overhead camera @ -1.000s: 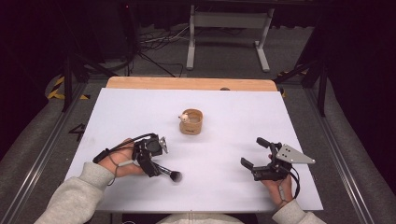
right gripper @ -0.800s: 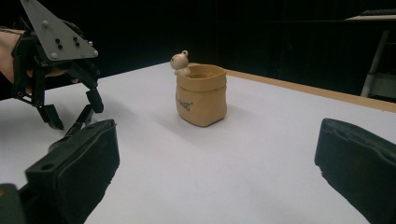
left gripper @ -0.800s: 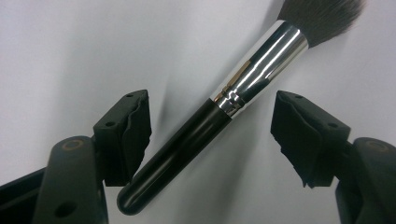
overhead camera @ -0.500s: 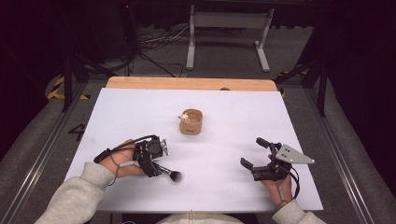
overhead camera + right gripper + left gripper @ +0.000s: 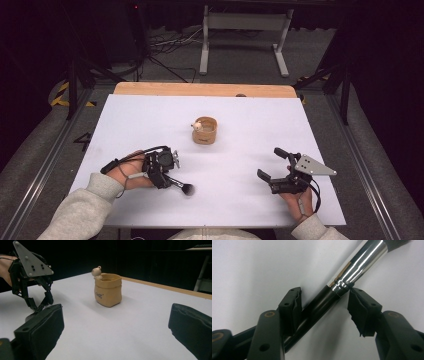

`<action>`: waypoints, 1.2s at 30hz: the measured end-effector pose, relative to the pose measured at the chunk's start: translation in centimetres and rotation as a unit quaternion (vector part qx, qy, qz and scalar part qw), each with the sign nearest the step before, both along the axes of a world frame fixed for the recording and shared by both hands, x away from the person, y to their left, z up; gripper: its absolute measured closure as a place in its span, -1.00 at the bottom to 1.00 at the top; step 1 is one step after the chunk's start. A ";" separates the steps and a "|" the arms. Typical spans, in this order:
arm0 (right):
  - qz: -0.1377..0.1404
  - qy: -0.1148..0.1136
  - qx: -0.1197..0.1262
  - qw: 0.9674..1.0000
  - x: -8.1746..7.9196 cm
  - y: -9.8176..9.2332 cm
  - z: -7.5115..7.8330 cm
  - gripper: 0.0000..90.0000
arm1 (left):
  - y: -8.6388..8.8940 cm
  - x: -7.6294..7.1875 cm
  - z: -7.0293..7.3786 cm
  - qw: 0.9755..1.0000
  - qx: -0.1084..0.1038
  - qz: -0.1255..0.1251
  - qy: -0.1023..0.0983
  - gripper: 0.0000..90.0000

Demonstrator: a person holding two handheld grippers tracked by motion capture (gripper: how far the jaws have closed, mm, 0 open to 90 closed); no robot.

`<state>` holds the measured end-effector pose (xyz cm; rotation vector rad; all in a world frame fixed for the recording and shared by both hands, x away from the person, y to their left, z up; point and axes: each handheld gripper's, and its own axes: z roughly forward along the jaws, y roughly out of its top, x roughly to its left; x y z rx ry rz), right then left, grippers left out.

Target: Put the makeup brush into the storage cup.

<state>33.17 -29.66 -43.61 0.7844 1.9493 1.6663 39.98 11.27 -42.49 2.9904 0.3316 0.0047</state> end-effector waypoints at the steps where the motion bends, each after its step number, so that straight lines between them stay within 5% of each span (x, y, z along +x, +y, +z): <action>1: 0.000 0.000 0.000 1.000 0.0 0.0 0.0 -0.99 | 0.0 0.0 0.0 1.000 0.001 -0.002 -0.002 0.07; 15: 0.001 0.001 -0.004 1.000 0.0 0.0 0.0 -0.98 | -0.3 -0.6 0.2 0.999 0.020 -0.033 -0.003 0.62; 23: 0.001 0.000 -0.005 1.000 0.0 0.1 0.0 -0.98 | -0.5 -0.9 0.5 0.999 0.034 -0.040 -0.002 0.65; 36: 0.004 0.000 -0.010 1.000 0.0 0.2 0.0 -0.98 | -0.2 -1.6 2.7 0.999 -0.007 -0.049 -0.023 0.65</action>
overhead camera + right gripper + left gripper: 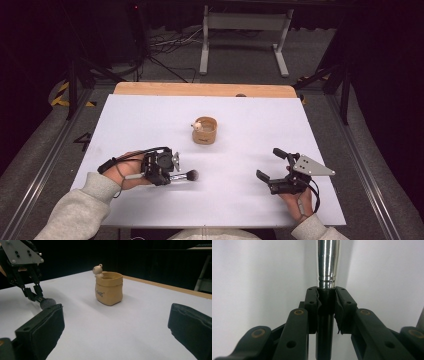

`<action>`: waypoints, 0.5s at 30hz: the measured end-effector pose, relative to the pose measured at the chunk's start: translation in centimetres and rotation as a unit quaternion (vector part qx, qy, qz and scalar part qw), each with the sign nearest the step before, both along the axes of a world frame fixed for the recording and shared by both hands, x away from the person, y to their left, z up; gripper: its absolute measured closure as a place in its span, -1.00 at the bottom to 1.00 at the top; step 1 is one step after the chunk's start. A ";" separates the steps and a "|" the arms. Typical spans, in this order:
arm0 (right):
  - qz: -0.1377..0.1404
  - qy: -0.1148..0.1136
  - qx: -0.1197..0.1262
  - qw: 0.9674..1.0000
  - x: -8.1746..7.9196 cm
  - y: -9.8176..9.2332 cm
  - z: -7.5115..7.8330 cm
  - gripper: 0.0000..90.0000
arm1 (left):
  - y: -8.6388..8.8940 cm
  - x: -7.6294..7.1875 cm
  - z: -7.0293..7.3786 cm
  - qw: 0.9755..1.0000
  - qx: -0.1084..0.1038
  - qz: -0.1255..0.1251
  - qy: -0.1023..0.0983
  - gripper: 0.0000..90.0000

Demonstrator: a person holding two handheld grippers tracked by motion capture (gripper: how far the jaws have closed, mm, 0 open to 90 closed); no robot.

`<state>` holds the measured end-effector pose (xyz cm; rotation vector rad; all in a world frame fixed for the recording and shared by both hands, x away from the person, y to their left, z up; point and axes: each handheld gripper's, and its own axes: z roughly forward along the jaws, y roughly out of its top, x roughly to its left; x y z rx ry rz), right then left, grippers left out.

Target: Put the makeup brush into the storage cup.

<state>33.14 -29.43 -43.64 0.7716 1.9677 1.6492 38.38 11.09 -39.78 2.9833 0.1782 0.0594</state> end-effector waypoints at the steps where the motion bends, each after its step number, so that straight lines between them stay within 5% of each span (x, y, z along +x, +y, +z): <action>1: 0.000 0.000 0.000 1.000 0.0 0.0 0.0 -0.98 | 0.1 -0.1 0.2 1.000 -0.006 0.004 0.000 0.65; 9: 0.000 0.000 0.000 1.000 0.0 0.0 0.0 -0.98 | 0.9 -0.1 1.5 0.998 -0.055 0.006 -0.009 0.65; 15: 0.000 0.001 0.001 1.000 0.0 0.0 0.0 -0.98 | 1.6 -0.3 1.6 0.992 -0.122 0.018 -0.020 0.65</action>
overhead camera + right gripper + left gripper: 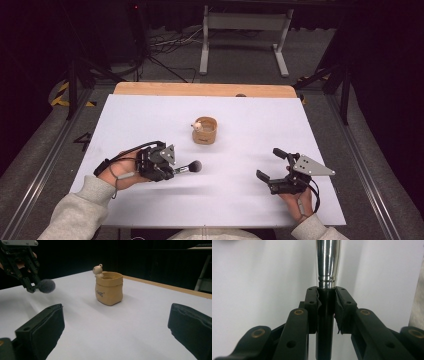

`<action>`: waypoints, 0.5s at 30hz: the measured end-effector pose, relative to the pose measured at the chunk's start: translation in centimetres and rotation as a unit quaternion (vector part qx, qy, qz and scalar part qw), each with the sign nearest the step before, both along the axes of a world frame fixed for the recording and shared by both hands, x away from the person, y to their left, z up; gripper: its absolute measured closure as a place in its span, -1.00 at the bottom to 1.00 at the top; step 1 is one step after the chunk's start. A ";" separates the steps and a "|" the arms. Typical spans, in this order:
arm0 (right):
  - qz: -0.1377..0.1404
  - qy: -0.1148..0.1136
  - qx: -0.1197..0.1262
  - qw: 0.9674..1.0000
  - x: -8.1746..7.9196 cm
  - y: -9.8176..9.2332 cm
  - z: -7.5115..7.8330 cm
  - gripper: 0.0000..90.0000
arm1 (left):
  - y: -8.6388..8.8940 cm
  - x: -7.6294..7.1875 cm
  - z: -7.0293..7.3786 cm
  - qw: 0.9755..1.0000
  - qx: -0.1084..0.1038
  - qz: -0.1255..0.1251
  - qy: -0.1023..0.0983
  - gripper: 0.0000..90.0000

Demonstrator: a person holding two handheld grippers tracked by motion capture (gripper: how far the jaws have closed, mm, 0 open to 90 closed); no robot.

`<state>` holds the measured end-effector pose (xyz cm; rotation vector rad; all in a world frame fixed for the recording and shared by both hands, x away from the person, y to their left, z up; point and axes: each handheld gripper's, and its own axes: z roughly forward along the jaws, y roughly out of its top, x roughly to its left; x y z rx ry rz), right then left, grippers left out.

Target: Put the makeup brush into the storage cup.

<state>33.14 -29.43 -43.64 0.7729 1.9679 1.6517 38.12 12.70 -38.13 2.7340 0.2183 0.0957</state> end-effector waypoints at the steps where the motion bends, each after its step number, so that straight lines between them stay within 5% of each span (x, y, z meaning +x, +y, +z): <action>1: 0.000 0.000 0.000 1.000 0.0 0.0 0.0 -0.98 | 0.1 0.0 0.1 1.000 -0.010 0.003 -0.005 0.65; 9: 0.002 -0.002 0.000 1.000 0.0 0.1 0.0 -0.98 | 0.9 -0.1 0.4 0.996 -0.086 0.022 -0.016 0.65; 14: 0.002 -0.001 0.002 1.000 0.0 0.0 0.0 -0.98 | 1.4 -0.2 0.0 0.990 -0.133 0.041 -0.019 0.65; 15: 0.001 -0.001 0.002 1.000 0.0 0.0 0.0 -0.98 | 1.6 -0.2 -0.2 0.987 -0.151 0.045 -0.020 0.65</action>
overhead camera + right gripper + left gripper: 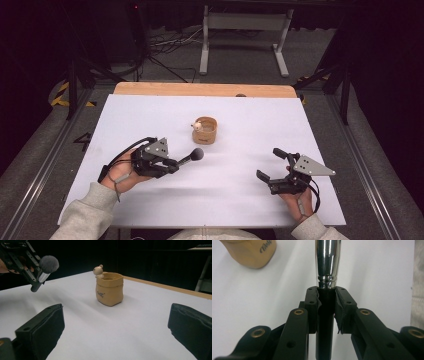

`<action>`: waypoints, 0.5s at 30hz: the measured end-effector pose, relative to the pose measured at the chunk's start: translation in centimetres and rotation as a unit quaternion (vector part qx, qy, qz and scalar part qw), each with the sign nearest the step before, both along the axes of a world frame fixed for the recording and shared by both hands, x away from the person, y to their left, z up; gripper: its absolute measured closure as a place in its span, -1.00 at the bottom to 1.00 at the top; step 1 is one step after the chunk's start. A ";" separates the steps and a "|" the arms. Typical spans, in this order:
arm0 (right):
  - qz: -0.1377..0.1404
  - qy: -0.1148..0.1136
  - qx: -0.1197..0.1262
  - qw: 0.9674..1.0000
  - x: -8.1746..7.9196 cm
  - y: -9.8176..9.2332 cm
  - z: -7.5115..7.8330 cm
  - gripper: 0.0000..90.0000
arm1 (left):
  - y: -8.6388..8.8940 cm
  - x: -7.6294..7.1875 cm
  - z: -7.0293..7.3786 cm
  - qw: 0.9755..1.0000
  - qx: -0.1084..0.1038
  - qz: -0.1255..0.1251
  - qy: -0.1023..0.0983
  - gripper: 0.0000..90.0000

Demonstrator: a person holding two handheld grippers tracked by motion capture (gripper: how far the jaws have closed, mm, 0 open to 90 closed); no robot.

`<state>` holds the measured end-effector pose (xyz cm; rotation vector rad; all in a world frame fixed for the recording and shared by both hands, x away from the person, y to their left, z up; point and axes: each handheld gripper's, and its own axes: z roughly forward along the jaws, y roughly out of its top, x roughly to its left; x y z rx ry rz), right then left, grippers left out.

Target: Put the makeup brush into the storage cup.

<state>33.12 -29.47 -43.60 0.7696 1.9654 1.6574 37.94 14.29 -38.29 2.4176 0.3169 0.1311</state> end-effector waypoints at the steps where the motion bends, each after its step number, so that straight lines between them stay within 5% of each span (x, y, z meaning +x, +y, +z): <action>1: 0.000 -0.001 0.000 1.000 0.0 0.0 0.0 -0.98 | 0.1 0.0 -0.1 1.000 -0.010 0.001 -0.003 0.65; 7: 0.005 0.002 -0.001 1.000 0.0 0.1 0.0 -0.96 | 0.2 -0.5 -0.9 0.998 -0.055 0.016 -0.024 0.65; 15: 0.007 0.002 -0.003 1.000 0.0 0.2 0.0 -0.95 | 0.5 -1.3 -1.7 0.989 -0.135 0.044 -0.051 0.65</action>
